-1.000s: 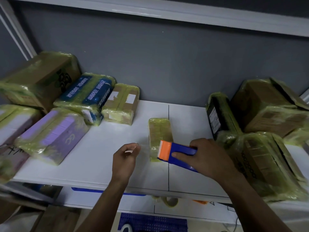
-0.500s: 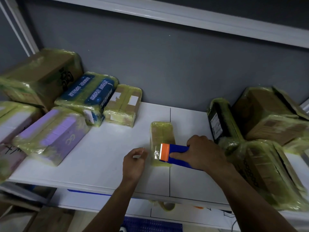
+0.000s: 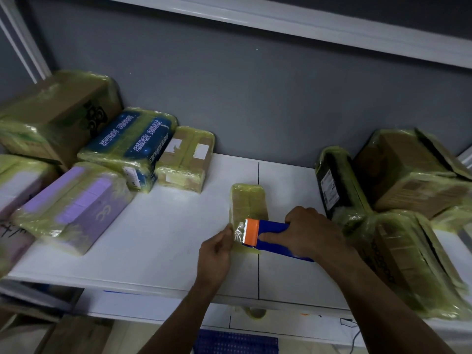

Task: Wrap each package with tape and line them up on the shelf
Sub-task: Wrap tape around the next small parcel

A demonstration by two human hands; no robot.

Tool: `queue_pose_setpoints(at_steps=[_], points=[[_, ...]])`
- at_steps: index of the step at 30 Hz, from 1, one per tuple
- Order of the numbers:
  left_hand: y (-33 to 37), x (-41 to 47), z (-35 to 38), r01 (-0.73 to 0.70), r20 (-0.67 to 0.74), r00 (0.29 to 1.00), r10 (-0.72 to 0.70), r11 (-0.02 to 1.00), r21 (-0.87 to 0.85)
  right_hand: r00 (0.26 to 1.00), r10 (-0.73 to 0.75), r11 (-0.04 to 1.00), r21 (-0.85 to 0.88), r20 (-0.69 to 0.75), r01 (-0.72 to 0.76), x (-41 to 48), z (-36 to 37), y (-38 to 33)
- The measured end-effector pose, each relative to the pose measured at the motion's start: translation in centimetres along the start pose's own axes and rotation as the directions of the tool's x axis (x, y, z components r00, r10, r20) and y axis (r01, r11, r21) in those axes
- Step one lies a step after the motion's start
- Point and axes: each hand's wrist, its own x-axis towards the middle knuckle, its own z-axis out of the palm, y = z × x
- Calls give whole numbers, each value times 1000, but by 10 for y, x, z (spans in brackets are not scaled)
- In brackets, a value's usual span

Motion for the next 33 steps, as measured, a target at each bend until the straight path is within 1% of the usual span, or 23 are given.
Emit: queue_pose_setpoints(at_steps=[4,6,8,10,12,14,15,17,23,26,27,30,33], points=[[-3,-2,-1,45,69,997,-41,997,-55,1000,-6,1000,28,6,6,2,2,2],[-4,-1,-8,0,121,993,4,999,-35,1000,-12,999,38,8,11,3,3,3],[-2,2,-17,-118,172,978,116,993,5,1000,-16,999,40,4,16,4,3,4],[0,12,-28,-278,225,941,254,957,82,1000,-20,999,40,7,19,4,4,5],[2,28,-40,-437,337,870,360,880,189,1000,-16,999,46,20,15,4,5,7],[6,44,-47,-561,437,801,409,767,311,1000,-13,999,52,25,11,4,6,7],[9,50,-49,-598,466,780,418,718,357,1000,-11,998,56,23,10,4,6,8],[13,58,-51,-625,489,764,421,671,399,1000,-10,998,63,19,9,2,7,8],[16,64,-50,-649,481,753,449,627,431,1000,-7,998,66,-15,8,-1,9,12],[15,61,-53,-678,498,731,467,582,449,1000,-6,995,97,-27,8,-4,8,14],[13,61,-54,-683,497,727,474,577,449,999,-8,994,106,-31,11,-6,7,16],[12,60,-58,-671,496,735,463,604,430,999,-12,993,115,-47,17,-12,2,22],[18,62,-52,-690,531,716,453,576,439,999,0,996,88,-51,4,-14,-7,28]])
